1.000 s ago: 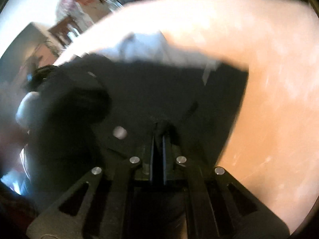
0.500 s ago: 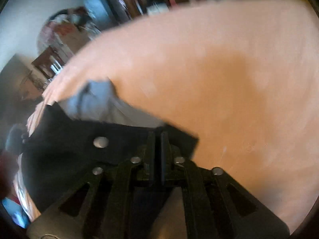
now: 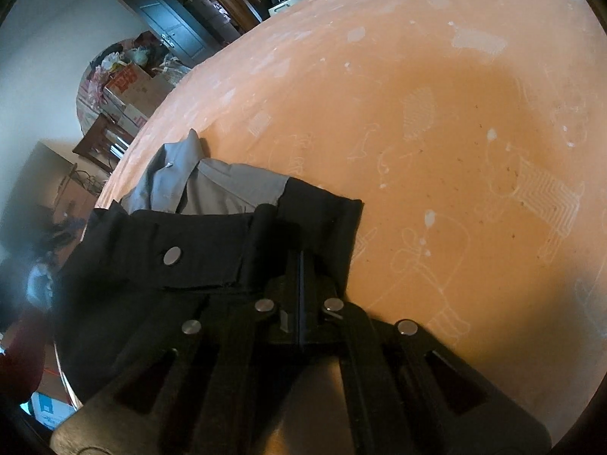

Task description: Fold small clothes

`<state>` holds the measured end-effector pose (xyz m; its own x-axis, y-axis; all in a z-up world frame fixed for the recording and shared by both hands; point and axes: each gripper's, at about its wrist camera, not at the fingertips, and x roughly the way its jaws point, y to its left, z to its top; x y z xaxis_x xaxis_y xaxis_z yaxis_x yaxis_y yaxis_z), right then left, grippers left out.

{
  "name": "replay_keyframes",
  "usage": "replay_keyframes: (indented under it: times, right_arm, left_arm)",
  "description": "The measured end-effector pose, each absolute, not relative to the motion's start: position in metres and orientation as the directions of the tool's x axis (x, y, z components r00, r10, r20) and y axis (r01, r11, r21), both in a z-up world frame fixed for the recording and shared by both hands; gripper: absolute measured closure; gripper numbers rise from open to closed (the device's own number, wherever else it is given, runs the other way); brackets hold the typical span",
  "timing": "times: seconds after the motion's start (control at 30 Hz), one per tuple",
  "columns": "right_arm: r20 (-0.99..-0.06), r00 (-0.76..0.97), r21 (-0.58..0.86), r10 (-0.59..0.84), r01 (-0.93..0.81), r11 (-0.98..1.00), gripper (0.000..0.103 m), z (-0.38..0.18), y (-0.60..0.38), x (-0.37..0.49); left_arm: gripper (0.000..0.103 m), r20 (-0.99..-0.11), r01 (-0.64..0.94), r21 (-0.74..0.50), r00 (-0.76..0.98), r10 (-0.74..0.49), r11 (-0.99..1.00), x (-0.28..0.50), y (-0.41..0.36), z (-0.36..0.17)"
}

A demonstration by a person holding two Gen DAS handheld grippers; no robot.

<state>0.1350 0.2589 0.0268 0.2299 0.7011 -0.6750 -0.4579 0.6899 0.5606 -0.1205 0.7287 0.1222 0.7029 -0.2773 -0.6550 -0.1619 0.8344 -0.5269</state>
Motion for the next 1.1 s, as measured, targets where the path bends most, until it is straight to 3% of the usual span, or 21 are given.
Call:
replay_keyframes:
  times: [0.13, 0.6, 0.67, 0.7, 0.73, 0.77, 0.97, 1.1]
  right_arm:
    - [-0.671, 0.230, 0.565, 0.705, -0.456, 0.687, 0.103, 0.026, 0.253, 0.131]
    - [-0.666, 0.216, 0.577, 0.714, -0.457, 0.677, 0.103, 0.025, 0.250, 0.132]
    - [-0.676, 0.224, 0.557, 0.702, -0.467, 0.686, 0.103, 0.027, 0.252, 0.130]
    - [-0.687, 0.236, 0.533, 0.687, -0.479, 0.698, 0.103, 0.030, 0.254, 0.128]
    - [-0.701, 0.258, 0.492, 0.664, -0.498, 0.714, 0.103, 0.034, 0.258, 0.124]
    - [-0.705, 0.272, 0.471, 0.655, -0.511, 0.719, 0.103, 0.039, 0.260, 0.120]
    - [-0.608, 0.359, 0.470, 0.708, -0.556, 0.685, 0.103, 0.092, 0.247, 0.105]
    - [-0.557, 0.425, 0.471, 0.714, -0.546, 0.693, 0.103, 0.121, 0.231, 0.119]
  left_arm:
    - [0.061, -0.778, -0.169, -0.419, 0.573, -0.256, 0.892, -0.084, 0.709, 0.089]
    - [0.054, -0.809, -0.196, -0.344, 0.559, -0.184, 0.918, -0.052, 0.703, 0.069]
    - [0.058, -0.812, -0.186, -0.335, 0.554, -0.183, 0.923, -0.053, 0.702, 0.069]
    - [0.078, -0.811, -0.177, -0.336, 0.554, -0.188, 0.925, -0.054, 0.700, 0.069]
    - [0.090, -0.807, -0.165, -0.329, 0.561, -0.186, 0.930, -0.056, 0.697, 0.071]
    - [0.094, -0.793, -0.142, -0.315, 0.582, -0.178, 0.938, -0.061, 0.691, 0.078]
    - [0.096, -0.625, -0.122, -0.339, 0.771, -0.126, 0.933, -0.098, 0.702, 0.148]
    - [0.095, -0.597, -0.138, -0.331, 0.796, -0.095, 0.933, -0.096, 0.720, 0.163]
